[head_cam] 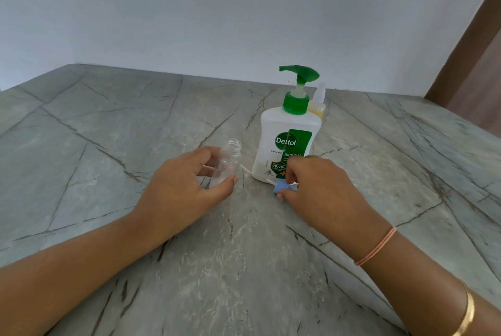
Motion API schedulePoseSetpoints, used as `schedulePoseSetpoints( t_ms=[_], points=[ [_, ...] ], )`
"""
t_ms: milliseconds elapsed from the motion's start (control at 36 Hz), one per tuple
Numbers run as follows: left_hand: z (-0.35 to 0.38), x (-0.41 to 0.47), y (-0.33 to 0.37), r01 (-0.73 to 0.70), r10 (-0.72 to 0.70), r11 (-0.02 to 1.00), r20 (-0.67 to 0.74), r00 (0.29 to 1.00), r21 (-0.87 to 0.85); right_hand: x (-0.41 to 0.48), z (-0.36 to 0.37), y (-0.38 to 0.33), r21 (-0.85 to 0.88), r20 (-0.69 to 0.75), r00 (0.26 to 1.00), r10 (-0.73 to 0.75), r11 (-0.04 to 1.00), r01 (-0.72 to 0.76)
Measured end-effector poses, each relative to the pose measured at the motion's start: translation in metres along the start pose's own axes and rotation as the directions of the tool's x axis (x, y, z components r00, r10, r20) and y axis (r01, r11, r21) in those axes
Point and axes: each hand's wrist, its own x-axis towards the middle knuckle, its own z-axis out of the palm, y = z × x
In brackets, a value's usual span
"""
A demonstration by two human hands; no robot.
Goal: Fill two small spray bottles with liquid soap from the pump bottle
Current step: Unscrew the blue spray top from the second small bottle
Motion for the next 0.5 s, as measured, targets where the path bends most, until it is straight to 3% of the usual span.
schedulePoseSetpoints(
  t_ms=[306,500],
  points=[
    [0.000,0.000,0.000,0.012,-0.012,1.000,0.004,1.000,0.001,-0.002,-0.011,-0.003,0.021,0.019,0.999,0.047,0.999,-0.047],
    [0.000,-0.002,0.004,0.039,-0.039,0.999,0.002,0.999,-0.016,-0.005,-0.026,-0.003,0.017,-0.060,0.995,0.078,0.997,-0.077]
  ],
)
